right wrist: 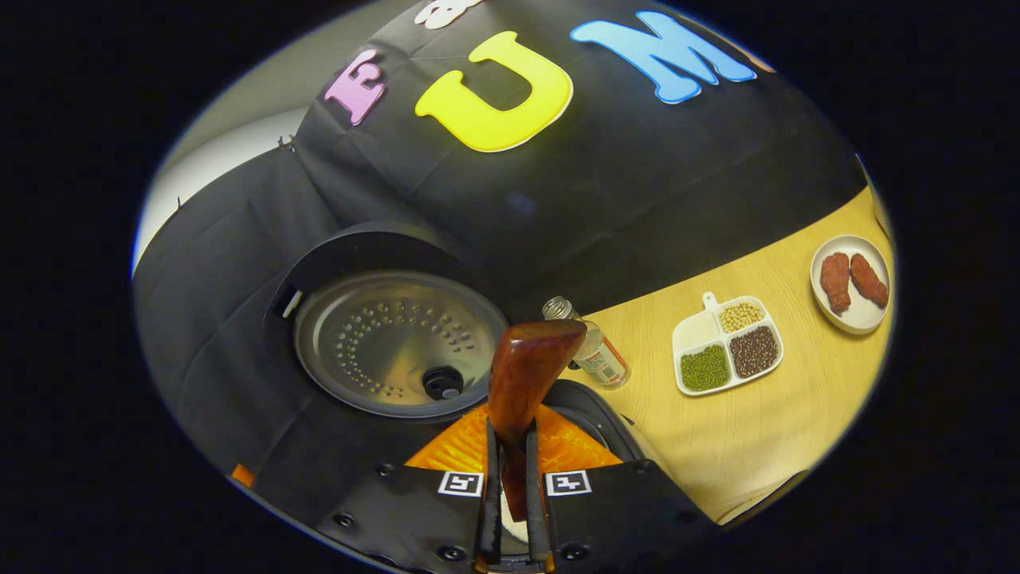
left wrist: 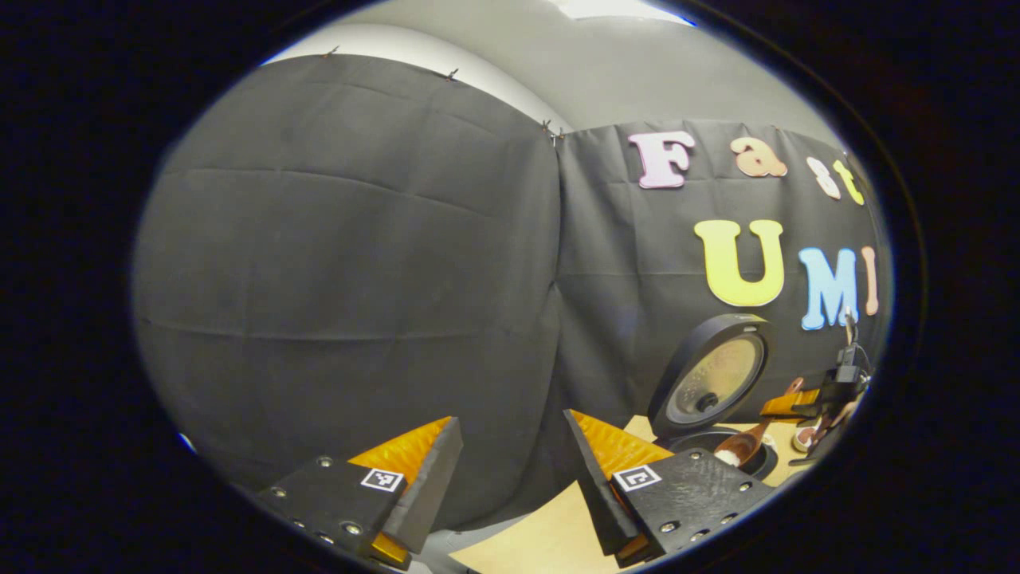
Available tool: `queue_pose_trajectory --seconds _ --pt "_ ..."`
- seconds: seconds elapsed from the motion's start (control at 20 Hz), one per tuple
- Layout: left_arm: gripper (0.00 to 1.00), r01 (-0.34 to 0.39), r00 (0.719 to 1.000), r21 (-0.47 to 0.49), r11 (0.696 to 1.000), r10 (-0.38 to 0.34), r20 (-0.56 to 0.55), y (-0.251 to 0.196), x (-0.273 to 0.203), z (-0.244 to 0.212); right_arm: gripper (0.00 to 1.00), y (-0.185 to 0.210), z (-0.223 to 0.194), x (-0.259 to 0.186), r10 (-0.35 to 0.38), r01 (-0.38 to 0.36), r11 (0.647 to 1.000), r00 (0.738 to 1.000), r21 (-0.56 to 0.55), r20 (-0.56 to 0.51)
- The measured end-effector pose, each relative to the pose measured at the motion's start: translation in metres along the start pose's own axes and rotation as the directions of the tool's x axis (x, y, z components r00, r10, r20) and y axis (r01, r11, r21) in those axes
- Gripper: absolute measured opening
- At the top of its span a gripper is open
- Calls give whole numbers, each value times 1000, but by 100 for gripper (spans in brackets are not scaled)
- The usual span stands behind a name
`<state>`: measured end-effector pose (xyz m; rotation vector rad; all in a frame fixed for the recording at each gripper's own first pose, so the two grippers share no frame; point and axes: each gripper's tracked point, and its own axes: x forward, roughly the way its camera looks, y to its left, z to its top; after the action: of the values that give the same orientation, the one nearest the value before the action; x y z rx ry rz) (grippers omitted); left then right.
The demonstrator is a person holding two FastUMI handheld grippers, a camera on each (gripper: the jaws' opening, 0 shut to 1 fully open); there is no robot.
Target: Close the left gripper, press the button to open the rice cooker; take a wooden spoon from the chopstick holder with the right hand, scoop a spoonful of rice and pour it into the rice cooker, then put the wooden spoon back into the chopstick holder.
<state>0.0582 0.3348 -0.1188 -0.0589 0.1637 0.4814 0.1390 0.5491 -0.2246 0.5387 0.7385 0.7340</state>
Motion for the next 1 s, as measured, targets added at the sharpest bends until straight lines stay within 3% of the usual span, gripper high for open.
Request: queue_pose_trajectory --seconds 0.2,0.35,0.6,0.85,1.0 --pt "80 28 1000 -1 1000 -28 -9 -16 8 -5 14 8 -3 -4 6 -1 986 1000 -167 28" --pt "79 56 998 -1 998 -56 -14 -29 12 -7 14 21 -4 -10 43 -23 949 997 -313 60" --pt "80 89 996 10 996 -89 -15 -43 16 -9 14 33 -4 -21 100 -8 816 987 -577 126" --pt "80 92 996 15 996 -92 -20 -40 15 -11 14 51 -6 -30 161 7 725 971 -689 179" --pt "79 91 995 11 996 -91 -33 -36 17 -16 14 76 -1 -38 231 40 616 946 -786 229"
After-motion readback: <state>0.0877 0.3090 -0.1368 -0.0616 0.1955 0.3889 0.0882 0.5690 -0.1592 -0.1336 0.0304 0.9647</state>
